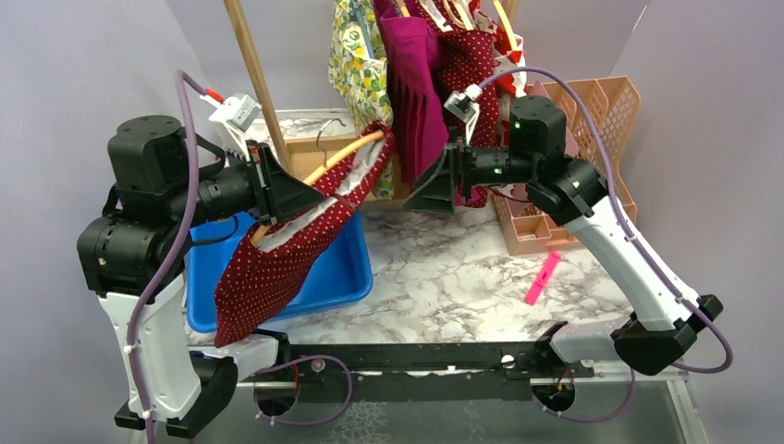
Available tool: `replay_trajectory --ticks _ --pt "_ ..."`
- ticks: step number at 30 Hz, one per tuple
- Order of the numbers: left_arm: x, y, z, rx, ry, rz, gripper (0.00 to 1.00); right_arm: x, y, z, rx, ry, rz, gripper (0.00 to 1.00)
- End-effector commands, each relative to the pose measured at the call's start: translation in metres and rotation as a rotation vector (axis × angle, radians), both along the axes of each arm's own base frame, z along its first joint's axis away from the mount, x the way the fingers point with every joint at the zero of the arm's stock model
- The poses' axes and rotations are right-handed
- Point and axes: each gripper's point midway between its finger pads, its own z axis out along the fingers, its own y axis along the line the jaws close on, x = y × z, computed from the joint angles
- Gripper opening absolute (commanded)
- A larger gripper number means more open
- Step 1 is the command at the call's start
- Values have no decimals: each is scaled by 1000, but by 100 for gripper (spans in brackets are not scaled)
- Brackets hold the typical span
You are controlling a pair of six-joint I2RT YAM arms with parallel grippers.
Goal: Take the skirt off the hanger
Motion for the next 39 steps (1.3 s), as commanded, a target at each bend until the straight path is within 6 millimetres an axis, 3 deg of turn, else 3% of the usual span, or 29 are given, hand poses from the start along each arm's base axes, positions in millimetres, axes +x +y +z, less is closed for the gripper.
replay_trajectory --ticks 1,8,13,18,24,26,32,35,39 --pt "-28 -21 11 -97 7 -205 0 -4 15 37 64 -58 -14 100" --pt "-10 -31 3 -140 73 -263 0 -4 32 82 138 -53 -60 98" --pt "4 -35 -4 -158 104 -263 0 -2 53 96 151 -63 -131 91" --pt "9 -38 -13 -163 136 -282 0 10 80 98 149 -121 -243 76" --pt "4 -41 -19 -159 154 -302 0 16 107 83 51 -239 -402 73" --pt "3 -41 -21 -155 152 -301 0 18 109 76 24 -247 -445 65" --pt "-1 -41 -21 -152 142 -306 0 17 100 55 -21 -232 -523 53" --pt "-2 -41 -24 -148 146 -306 0 15 91 55 0 -223 -539 54" --pt "1 -40 -24 -140 136 -292 0 12 72 70 32 -221 -575 62"
